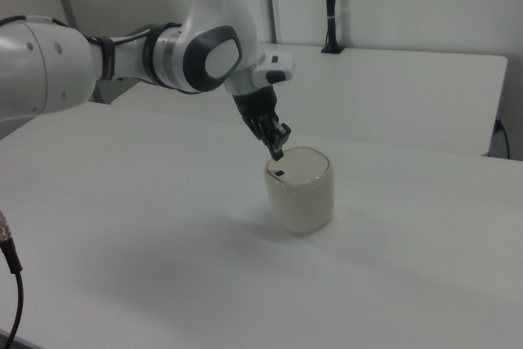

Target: Open the trash bin

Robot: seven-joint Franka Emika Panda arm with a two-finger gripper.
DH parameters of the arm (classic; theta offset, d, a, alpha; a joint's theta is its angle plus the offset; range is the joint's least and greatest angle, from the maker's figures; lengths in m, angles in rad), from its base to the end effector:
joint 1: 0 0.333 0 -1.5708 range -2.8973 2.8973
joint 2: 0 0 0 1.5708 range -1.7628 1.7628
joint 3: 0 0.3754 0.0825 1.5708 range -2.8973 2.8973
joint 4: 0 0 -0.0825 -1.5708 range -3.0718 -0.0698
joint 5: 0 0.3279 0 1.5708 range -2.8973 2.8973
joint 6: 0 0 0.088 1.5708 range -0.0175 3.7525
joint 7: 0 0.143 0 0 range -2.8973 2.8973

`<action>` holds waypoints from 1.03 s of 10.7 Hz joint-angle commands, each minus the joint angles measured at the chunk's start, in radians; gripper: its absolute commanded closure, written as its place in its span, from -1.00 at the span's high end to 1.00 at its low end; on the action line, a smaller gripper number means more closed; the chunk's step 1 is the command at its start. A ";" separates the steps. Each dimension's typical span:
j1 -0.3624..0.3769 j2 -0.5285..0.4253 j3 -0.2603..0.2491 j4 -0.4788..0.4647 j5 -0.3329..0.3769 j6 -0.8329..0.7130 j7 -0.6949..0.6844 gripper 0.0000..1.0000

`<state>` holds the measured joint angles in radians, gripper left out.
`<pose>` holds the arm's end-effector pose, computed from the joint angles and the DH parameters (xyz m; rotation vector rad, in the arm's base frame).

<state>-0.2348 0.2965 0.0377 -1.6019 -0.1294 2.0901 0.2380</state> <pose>0.6244 -0.1384 0.5175 2.9684 -0.5776 0.2944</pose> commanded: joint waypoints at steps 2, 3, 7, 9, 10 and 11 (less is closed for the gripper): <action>0.003 0.058 -0.009 0.000 -0.049 0.018 0.026 -1.00; 0.003 0.064 -0.009 0.002 -0.049 0.018 0.027 -1.00; 0.009 -0.003 -0.009 0.020 -0.039 -0.008 0.020 -1.00; 0.031 -0.046 0.010 0.037 -0.038 -0.094 0.015 -1.00; 0.070 -0.072 0.014 0.037 -0.038 -0.138 0.012 -1.00; 0.109 -0.101 0.014 0.036 -0.036 -0.189 -0.008 -1.00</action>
<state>-0.2091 0.2733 0.0519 -1.5479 -0.1608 2.0061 0.2436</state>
